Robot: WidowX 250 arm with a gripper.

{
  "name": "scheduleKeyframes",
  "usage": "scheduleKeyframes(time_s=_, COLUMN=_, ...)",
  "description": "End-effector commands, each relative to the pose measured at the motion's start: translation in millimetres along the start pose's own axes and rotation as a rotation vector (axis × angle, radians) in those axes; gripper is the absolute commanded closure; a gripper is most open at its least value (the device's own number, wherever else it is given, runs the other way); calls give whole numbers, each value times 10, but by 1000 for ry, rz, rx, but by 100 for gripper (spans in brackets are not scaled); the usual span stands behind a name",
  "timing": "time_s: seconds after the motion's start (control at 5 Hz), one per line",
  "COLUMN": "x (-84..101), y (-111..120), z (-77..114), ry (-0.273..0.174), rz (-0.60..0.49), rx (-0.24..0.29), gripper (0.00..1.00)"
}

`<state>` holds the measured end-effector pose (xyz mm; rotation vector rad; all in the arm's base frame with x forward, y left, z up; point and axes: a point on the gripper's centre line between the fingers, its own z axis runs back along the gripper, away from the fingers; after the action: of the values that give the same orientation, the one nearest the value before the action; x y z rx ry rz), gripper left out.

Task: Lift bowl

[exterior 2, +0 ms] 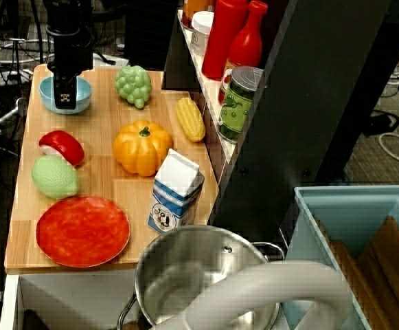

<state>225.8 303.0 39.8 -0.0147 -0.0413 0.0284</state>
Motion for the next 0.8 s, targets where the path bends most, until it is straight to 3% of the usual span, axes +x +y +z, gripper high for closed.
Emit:
scheduleKeyframes(time_s=0.0, x=-22, y=141, z=290, ry=-63, rz=11, rx=52, gripper=100)
scheduleKeyframes(time_s=0.2, x=-16, y=173, z=378, ry=-69, rz=13, rx=39, gripper=100)
scheduleKeyframes(time_s=0.6, x=113, y=62, z=727, ry=-59, rz=-40, rx=-11, gripper=100)
